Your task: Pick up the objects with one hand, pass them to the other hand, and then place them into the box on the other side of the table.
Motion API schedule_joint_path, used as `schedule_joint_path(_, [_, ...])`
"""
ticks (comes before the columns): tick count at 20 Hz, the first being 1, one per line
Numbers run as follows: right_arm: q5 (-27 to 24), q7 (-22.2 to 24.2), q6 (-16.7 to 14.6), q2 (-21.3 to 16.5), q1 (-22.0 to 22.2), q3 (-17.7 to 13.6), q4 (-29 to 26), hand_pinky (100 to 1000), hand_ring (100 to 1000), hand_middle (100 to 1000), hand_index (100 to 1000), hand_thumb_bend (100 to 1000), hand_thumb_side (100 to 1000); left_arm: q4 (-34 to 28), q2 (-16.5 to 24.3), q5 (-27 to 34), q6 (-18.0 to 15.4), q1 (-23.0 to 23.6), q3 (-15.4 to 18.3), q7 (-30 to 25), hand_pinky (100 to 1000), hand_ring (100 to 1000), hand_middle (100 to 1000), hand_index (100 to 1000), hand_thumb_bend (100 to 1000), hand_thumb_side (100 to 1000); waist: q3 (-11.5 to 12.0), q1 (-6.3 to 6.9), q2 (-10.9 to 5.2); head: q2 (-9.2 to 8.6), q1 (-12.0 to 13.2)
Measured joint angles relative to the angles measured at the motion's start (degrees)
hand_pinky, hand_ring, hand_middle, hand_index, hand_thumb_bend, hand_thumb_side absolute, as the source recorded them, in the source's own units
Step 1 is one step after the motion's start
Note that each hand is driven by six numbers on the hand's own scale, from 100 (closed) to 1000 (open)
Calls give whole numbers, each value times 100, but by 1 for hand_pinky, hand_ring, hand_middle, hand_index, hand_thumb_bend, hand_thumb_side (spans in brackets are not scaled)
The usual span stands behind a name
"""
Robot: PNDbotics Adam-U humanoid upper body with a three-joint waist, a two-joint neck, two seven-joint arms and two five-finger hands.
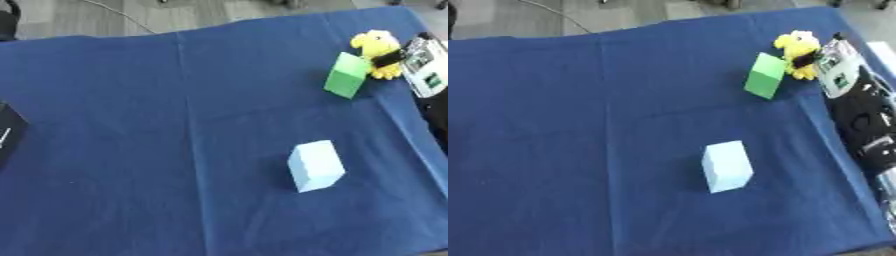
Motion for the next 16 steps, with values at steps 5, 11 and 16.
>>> schedule_joint_path(5, [-258, -232, -22, 18, 18, 56, -54, 850, 744, 494, 632, 166, 100, 0, 0, -1, -2, 1, 0, 0, 745, 783, 737, 865, 592, 797, -11, -26, -1, 9, 1])
schedule_joint_path(11, [-645, -468, -138, 20, 66, 69, -121, 833, 664, 400, 529, 100, 100, -10, 0, -2, -5, 18, 0, 2, 746, 784, 734, 864, 589, 798, -11, -41, -2, 10, 21])
schedule_joint_path(16, [-1001, -579, -302, 19, 133, 151, -369, 820, 606, 343, 471, 100, 100, -16, 0, -10, -11, 31, 0, 8, 747, 784, 730, 864, 587, 798, -22, -65, -13, 41, 44])
